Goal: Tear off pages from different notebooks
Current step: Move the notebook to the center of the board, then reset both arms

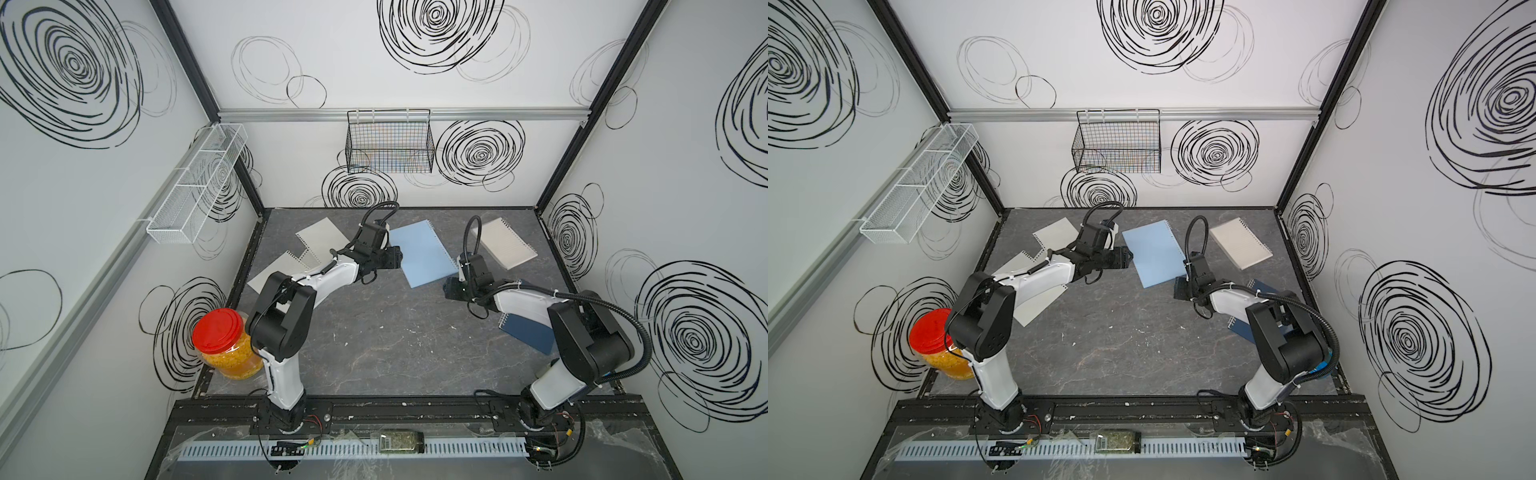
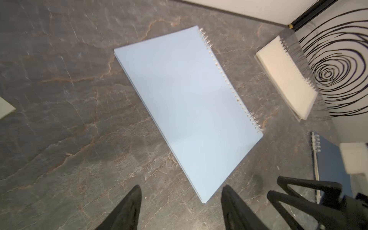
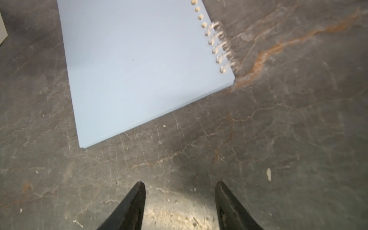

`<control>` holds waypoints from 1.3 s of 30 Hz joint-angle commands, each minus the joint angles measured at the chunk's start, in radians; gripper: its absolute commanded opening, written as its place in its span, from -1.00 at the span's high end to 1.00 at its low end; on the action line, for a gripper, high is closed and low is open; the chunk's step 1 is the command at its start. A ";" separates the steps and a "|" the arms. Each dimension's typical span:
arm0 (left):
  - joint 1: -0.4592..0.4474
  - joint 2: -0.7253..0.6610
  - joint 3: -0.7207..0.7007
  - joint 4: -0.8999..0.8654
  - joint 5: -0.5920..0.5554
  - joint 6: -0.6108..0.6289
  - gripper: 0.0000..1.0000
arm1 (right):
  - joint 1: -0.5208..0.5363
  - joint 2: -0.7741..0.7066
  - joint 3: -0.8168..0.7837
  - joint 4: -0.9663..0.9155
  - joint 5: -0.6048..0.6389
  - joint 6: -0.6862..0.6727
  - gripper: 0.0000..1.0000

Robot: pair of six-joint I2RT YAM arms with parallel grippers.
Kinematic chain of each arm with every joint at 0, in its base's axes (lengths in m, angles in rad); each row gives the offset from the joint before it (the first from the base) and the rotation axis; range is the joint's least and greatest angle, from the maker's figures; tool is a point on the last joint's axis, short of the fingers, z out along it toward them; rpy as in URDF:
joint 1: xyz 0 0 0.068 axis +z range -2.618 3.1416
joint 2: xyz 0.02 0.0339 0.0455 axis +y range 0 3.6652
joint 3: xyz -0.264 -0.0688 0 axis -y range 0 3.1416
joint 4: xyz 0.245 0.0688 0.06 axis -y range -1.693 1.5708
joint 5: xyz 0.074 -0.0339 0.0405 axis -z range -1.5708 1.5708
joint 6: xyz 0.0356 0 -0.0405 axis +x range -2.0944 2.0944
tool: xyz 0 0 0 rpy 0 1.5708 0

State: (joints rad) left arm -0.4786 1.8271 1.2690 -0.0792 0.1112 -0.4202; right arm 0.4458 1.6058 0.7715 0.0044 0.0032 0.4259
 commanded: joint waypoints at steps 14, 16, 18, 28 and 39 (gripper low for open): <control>-0.135 -0.156 0.054 -0.174 -0.348 0.169 -0.69 | 0.004 -0.272 -0.070 0.012 0.022 -0.014 -0.92; -0.147 -0.192 0.023 -0.156 -0.352 0.193 -0.98 | 0.004 -0.274 -0.051 -0.019 0.004 -0.021 -1.00; -0.149 -0.229 -0.012 -0.144 -0.348 0.201 -0.98 | 0.006 -0.277 -0.043 -0.042 -0.002 -0.022 -1.00; -0.142 -0.361 -0.068 -0.217 -0.380 0.256 -0.98 | 0.005 -0.398 -0.109 -0.035 0.064 0.002 -1.00; -0.062 -0.452 -0.111 -0.173 -0.398 0.244 -0.98 | 0.002 -0.484 -0.110 -0.097 0.073 -0.003 -1.00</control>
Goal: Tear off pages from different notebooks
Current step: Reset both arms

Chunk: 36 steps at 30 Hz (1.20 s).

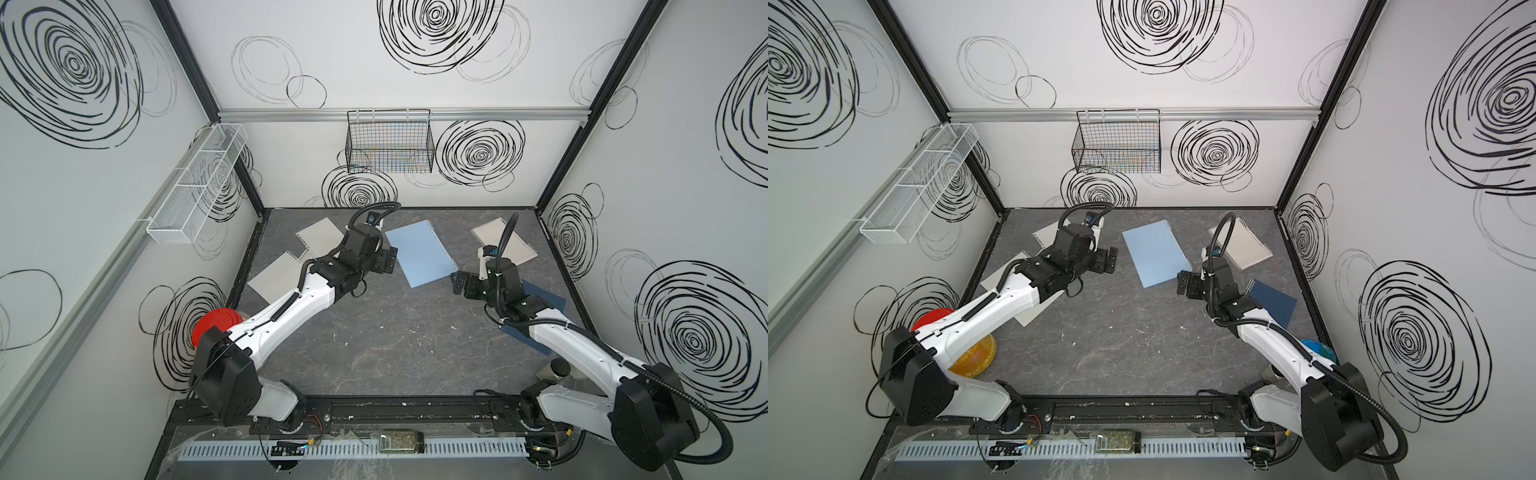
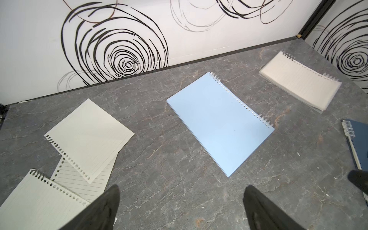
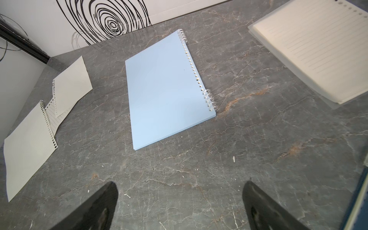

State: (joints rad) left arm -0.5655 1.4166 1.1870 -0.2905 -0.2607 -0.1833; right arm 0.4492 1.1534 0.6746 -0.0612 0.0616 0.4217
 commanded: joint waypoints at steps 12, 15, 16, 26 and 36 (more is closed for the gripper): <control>0.511 -0.422 -0.499 0.451 0.201 -0.226 -0.98 | -0.012 -0.075 -0.072 -0.039 0.015 -0.021 -1.00; 0.606 -0.453 -0.536 0.465 0.237 -0.218 -0.98 | -0.016 -0.089 -0.084 -0.031 0.017 -0.023 -1.00; 0.631 -0.447 -0.538 0.462 0.249 -0.210 -0.98 | -0.018 -0.089 -0.086 -0.029 0.016 -0.022 -1.00; 0.725 -0.263 -0.550 0.557 0.221 -0.176 -0.98 | -0.026 -0.065 -0.069 -0.030 -0.009 -0.022 -1.00; 0.736 -0.204 -0.771 0.942 0.218 -0.063 -0.98 | -0.030 -0.097 -0.072 -0.049 -0.019 -0.041 -1.00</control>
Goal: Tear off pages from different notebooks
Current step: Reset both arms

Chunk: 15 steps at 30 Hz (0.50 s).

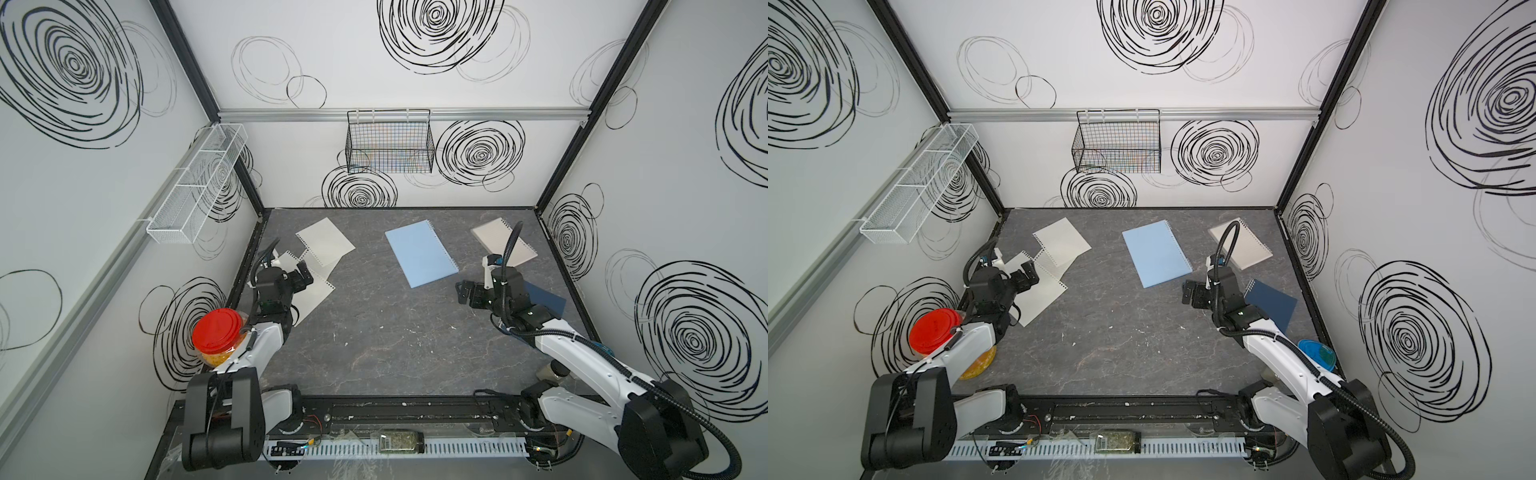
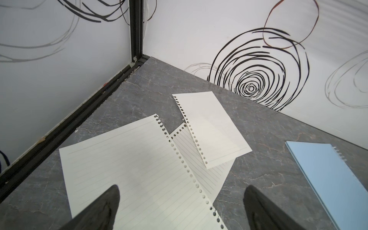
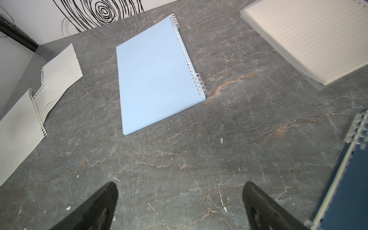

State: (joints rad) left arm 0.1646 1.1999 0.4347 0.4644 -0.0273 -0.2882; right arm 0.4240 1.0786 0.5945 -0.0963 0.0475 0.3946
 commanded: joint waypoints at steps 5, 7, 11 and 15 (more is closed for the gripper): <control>-0.010 0.045 -0.155 0.459 0.010 0.096 -0.98 | -0.005 -0.019 0.008 -0.010 -0.022 -0.013 -1.00; -0.028 0.060 -0.203 0.562 -0.006 0.122 -0.98 | -0.005 -0.017 0.007 -0.010 -0.026 -0.010 -1.00; -0.034 0.114 -0.182 0.566 0.029 0.128 -0.98 | -0.006 -0.017 0.006 -0.011 -0.028 -0.010 -1.00; -0.041 0.188 -0.175 0.641 0.056 0.126 -0.98 | -0.006 -0.028 -0.001 -0.006 -0.023 -0.013 -1.00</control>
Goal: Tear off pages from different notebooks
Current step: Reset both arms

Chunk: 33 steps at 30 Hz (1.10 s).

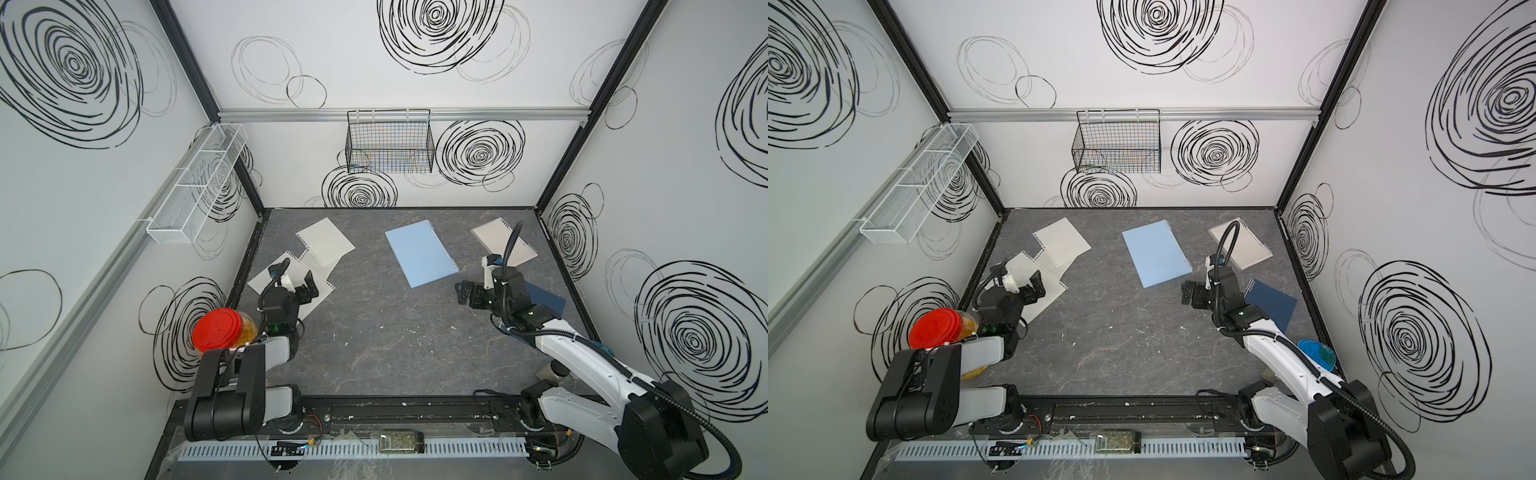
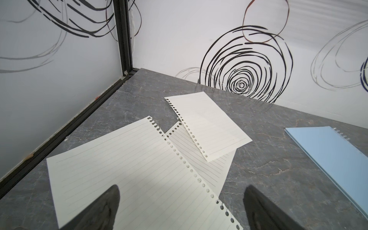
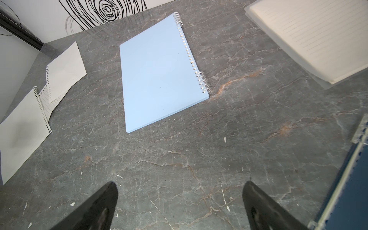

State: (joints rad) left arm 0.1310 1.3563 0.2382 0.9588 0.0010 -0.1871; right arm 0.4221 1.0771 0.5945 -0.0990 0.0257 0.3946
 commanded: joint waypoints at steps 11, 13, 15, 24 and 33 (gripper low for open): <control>-0.193 0.106 -0.004 0.243 -0.212 0.173 -0.98 | -0.009 -0.019 -0.035 0.057 0.067 -0.017 -1.00; -0.188 0.110 -0.005 0.248 -0.205 0.171 -0.98 | -0.016 -0.017 -0.042 0.071 0.091 -0.020 -1.00; -0.189 0.110 -0.005 0.246 -0.207 0.173 -0.98 | -0.029 -0.018 -0.048 0.087 0.095 -0.029 -1.00; -0.203 0.104 -0.004 0.239 -0.231 0.180 -0.98 | -0.166 -0.022 -0.119 0.191 0.133 -0.110 -1.00; -0.203 0.104 -0.002 0.239 -0.231 0.179 -0.98 | -0.295 -0.085 -0.173 0.280 0.100 -0.179 -1.00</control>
State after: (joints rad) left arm -0.0658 1.4616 0.2352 1.1320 -0.2150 -0.0250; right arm 0.1493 1.0222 0.4370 0.1162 0.1371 0.2619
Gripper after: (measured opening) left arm 0.992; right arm 0.999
